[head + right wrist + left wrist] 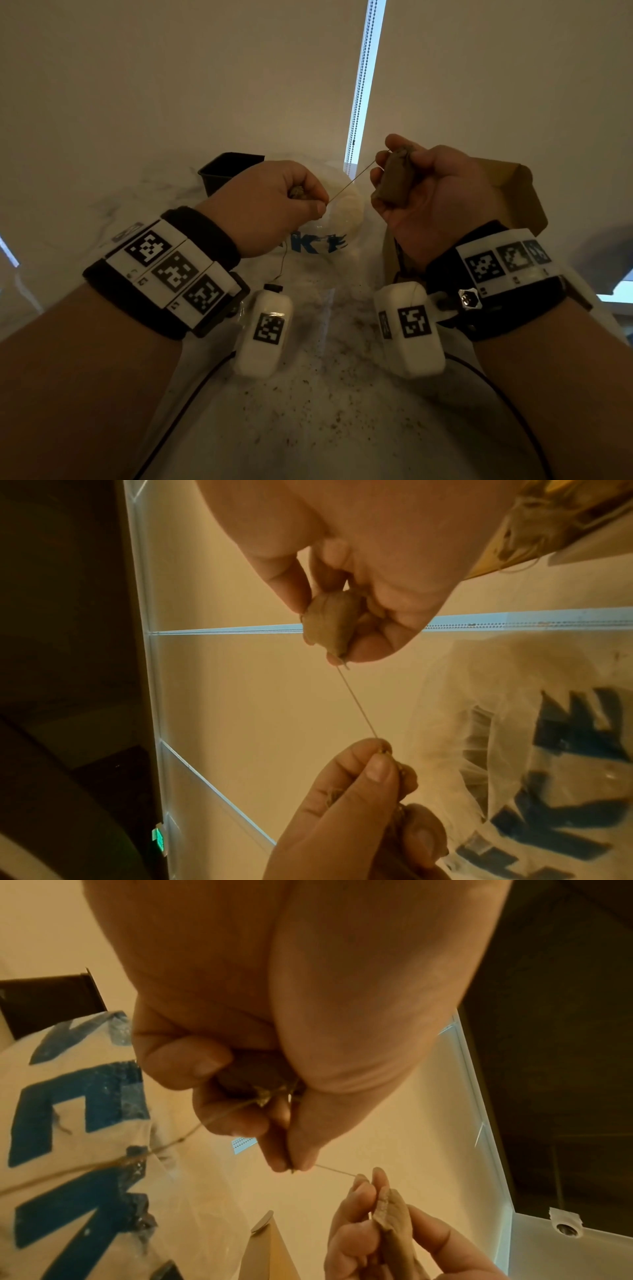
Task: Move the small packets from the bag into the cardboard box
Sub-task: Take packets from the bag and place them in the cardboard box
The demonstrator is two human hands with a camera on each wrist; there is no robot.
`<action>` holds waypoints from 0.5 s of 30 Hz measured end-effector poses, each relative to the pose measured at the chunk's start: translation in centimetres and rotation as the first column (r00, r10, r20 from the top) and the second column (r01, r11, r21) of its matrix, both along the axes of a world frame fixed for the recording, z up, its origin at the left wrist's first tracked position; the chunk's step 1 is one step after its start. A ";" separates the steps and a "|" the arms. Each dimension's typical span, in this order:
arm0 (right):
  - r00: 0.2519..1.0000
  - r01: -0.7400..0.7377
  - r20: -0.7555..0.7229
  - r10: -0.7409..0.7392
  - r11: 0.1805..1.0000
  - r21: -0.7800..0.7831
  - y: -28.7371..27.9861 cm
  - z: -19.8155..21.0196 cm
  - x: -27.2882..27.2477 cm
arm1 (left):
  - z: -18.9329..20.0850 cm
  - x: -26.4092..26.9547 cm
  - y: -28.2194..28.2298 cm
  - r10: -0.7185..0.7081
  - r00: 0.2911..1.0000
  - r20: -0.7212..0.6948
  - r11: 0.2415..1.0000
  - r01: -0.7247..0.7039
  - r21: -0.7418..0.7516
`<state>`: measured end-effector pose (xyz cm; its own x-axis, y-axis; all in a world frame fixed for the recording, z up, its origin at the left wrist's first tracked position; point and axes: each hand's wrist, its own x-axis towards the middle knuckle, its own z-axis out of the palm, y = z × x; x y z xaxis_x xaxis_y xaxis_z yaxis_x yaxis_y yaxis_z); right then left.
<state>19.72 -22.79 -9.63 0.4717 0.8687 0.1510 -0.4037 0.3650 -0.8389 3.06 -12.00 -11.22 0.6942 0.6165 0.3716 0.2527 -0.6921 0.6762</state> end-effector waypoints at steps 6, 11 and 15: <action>0.994 0.051 0.099 -0.050 0.999 -0.006 0.4 -0.5 0.3 | 0.0 0.0 0.1 -0.008 1.000 -0.001 1.000 0.008 0.006; 0.975 0.144 0.179 -0.133 0.988 -0.052 1.1 -1.1 0.5 | 0.5 -0.2 -0.5 -0.046 0.998 -0.042 0.999 0.047 0.010; 0.970 0.180 0.182 -0.159 0.978 -0.106 1.3 -1.3 0.4 | 0.7 0.0 -1.7 -0.135 0.991 0.008 0.990 0.135 -0.049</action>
<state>20.12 -21.51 -10.96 0.5896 0.7952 0.1413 -0.1908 0.3071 -0.9324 3.04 -13.69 -10.53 0.7709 0.5347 0.3462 0.1560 -0.6854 0.7112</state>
